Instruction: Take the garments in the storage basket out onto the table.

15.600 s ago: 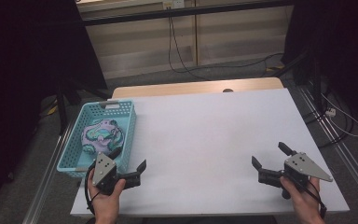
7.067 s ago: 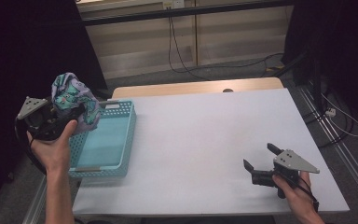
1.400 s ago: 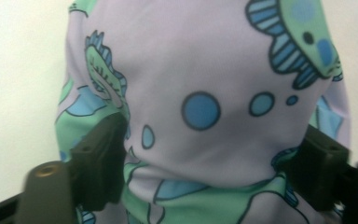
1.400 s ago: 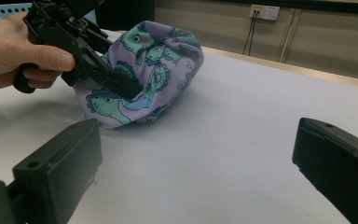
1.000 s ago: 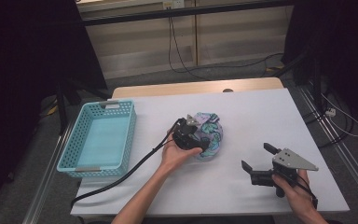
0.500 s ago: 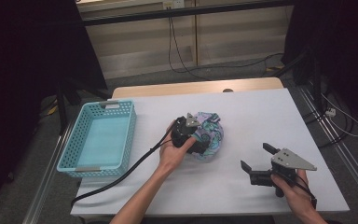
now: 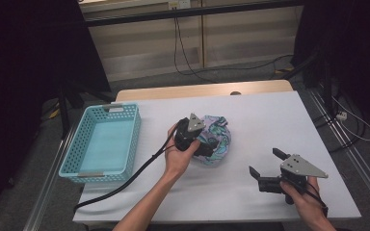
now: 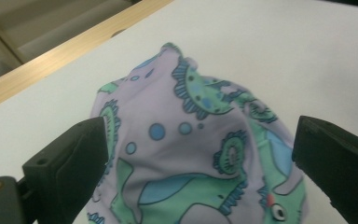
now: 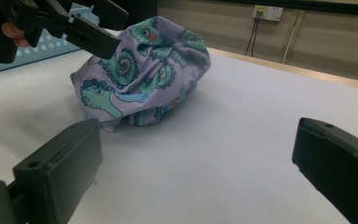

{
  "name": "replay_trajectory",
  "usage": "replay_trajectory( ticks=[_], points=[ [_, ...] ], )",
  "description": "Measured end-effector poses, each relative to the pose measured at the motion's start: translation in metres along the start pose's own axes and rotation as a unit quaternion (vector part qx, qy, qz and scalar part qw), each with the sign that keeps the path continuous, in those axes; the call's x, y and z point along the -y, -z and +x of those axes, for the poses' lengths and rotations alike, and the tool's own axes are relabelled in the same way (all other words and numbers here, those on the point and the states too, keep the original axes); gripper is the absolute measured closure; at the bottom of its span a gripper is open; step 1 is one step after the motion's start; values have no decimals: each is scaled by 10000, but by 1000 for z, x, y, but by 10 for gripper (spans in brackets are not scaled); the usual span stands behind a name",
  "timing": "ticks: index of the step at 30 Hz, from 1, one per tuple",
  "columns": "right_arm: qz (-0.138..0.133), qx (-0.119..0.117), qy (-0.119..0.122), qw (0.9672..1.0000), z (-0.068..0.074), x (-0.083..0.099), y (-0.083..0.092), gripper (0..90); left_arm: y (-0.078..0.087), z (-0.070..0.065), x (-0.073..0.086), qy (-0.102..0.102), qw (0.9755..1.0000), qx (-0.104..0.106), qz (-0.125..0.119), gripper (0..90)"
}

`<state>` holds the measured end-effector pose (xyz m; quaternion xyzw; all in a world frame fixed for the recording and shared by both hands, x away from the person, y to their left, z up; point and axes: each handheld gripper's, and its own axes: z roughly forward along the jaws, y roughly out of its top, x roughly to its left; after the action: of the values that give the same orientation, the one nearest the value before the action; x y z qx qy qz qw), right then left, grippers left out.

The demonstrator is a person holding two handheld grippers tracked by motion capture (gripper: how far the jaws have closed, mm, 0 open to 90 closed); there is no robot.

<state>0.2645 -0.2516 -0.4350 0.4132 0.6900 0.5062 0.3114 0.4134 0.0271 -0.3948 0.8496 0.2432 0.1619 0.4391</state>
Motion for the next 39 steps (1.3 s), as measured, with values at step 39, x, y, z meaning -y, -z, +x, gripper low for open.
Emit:
replay_trajectory(
  ticks=[39],
  points=[
    [13, 111, -12, 9999, 2, 0, 1, 14, 110, 24, 36, 375, 9935, -786, -735, 31]
  ],
)
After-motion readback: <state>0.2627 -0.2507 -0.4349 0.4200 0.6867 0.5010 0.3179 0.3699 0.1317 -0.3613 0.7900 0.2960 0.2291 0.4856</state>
